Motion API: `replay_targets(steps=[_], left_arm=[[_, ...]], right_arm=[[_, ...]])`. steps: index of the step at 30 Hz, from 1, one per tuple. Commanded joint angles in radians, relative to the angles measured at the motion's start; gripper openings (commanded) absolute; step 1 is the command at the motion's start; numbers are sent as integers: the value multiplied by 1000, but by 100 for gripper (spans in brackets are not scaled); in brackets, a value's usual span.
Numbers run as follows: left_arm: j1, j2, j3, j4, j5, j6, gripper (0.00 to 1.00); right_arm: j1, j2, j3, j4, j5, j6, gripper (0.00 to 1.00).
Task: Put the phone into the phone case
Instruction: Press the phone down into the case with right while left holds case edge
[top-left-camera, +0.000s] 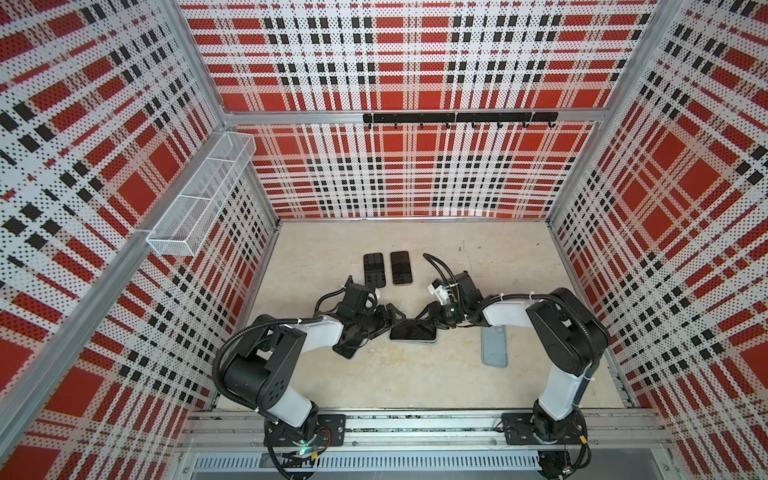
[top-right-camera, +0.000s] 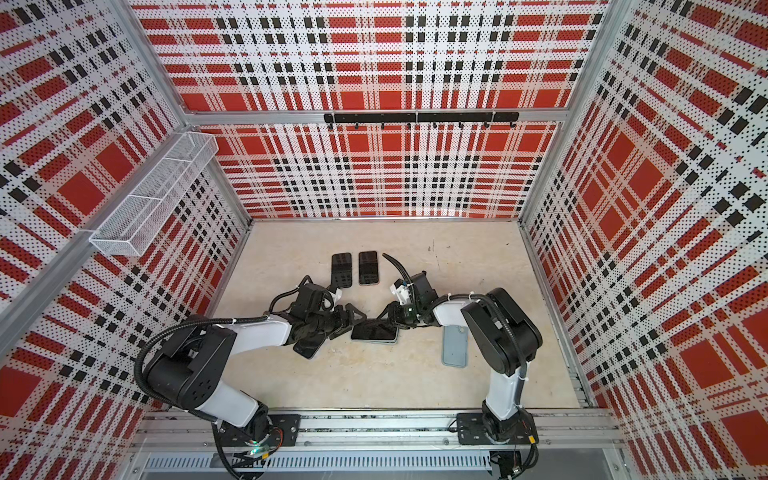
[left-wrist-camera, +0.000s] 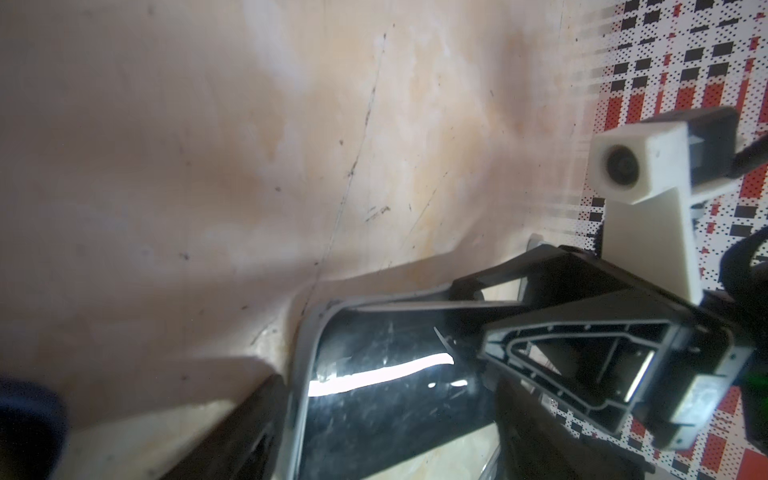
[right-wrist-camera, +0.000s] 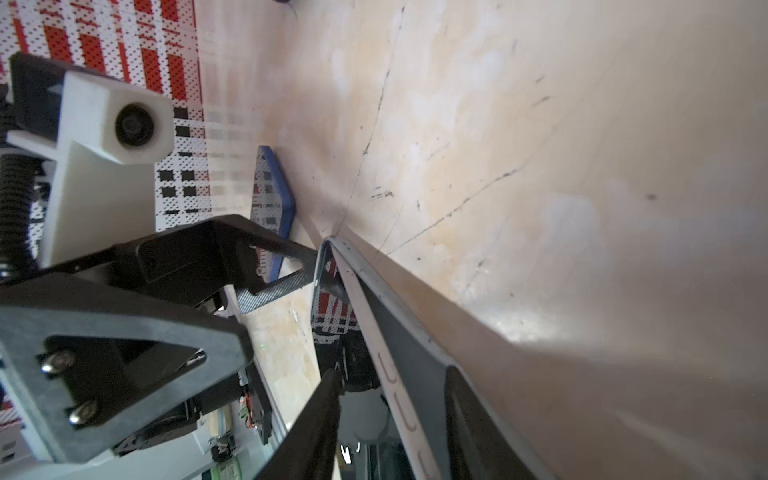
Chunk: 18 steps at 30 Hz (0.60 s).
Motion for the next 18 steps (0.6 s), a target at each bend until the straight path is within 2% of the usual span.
replay_targets(steps=[1,7,11,18], left_arm=[[-10,-11,-41,-18,-8,-25,81],[-11,-8,-55,12,-7,-35,81],[-12,-12,-61,26,-5,-42,81],[-24,-18,-63,48,-5,-54,80]], right_arm=[[-3,-51,7,-161,193,-62,48],[5,-141,39,-273,319,-119,55],[17,-179,61,-329,380,-139,56],[23,-273,15,-366,424,-85,54]])
